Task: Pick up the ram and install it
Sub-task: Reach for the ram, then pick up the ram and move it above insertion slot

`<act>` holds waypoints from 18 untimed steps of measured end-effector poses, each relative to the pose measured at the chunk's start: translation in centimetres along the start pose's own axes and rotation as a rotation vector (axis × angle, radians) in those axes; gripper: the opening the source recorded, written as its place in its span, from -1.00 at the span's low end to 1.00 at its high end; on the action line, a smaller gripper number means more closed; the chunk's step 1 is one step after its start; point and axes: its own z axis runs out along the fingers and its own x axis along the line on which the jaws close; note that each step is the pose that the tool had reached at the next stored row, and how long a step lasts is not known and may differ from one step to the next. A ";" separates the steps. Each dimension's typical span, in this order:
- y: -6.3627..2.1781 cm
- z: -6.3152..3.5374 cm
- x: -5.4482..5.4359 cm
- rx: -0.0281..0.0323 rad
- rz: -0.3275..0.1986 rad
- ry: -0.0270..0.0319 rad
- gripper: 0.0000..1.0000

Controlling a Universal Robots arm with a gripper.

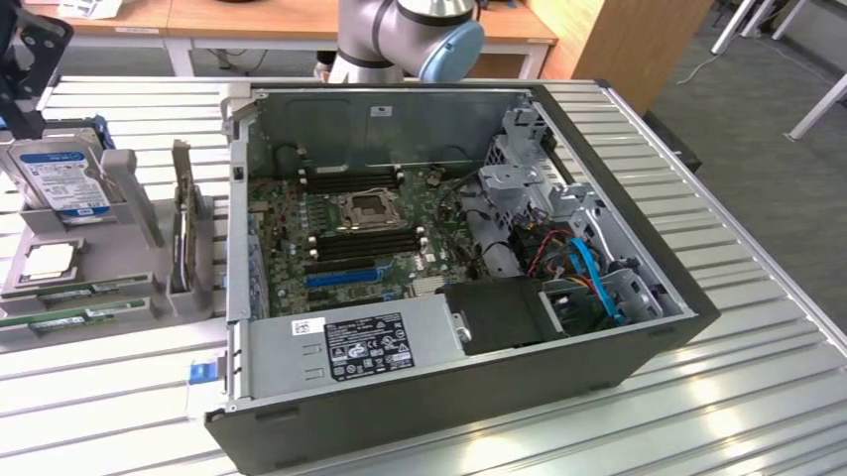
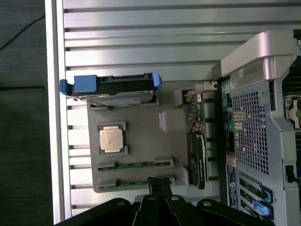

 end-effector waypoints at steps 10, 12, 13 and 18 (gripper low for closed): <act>-0.63 -0.03 0.0 0.0000 0.000 0.0000 -0.80; -0.63 -0.03 0.0 0.0000 0.000 0.0000 -0.80; -0.63 -0.03 0.0 0.0000 0.000 0.0000 -0.80; -0.63 -0.03 0.0 0.0000 0.000 0.0000 -0.80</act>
